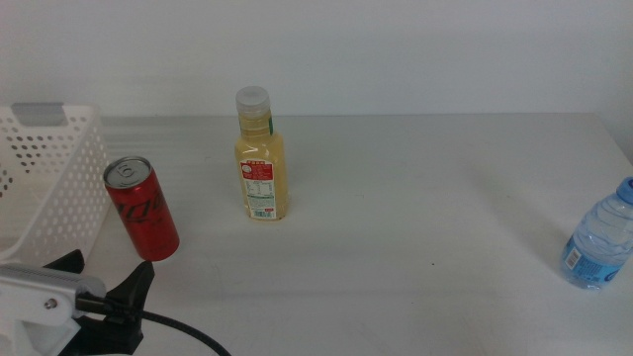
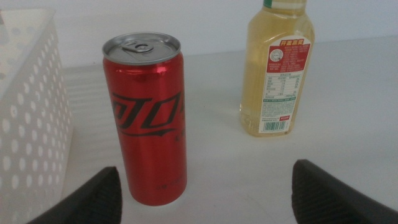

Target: Use arms to grab the bottles and put them into the dustbin to the left of the table.

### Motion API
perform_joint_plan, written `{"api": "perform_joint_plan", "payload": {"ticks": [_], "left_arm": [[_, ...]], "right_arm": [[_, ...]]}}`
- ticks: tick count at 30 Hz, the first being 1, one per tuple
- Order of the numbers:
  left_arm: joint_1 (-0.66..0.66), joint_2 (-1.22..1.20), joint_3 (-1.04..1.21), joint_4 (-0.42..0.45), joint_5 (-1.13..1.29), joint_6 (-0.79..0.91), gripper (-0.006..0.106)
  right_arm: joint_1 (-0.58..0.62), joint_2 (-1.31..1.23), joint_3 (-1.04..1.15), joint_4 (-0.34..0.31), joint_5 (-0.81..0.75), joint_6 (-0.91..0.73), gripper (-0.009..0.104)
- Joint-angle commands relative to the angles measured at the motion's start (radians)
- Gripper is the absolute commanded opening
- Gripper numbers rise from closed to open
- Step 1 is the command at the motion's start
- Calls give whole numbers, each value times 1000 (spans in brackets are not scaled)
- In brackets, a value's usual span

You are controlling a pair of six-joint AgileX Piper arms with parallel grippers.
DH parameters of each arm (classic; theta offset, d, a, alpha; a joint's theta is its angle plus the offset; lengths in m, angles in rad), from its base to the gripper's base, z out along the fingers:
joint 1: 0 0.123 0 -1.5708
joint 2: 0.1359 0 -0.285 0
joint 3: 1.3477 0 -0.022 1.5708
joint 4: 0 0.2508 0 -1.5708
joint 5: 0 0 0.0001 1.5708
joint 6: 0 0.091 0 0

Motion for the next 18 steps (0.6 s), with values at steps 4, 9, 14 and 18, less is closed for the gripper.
{"api": "perform_joint_plan", "payload": {"ticks": [4,9,14,18], "left_arm": [[-4,-5,13,-13,-84,-75,90],[-2,-5,13,-15,-83,-84,90],[-2,-5,13,-18,-89,-89,90],[-2,-3,10,-39,-134,-95,90]], "right_arm": [[-3,-27,-28,-6,-78,-5,69],[-3,-27,-28,-6,-78,-5,69],[-3,-27,-28,-6,-78,-5,69],[-3,-27,-28,-6,-78,-5,69]]}}
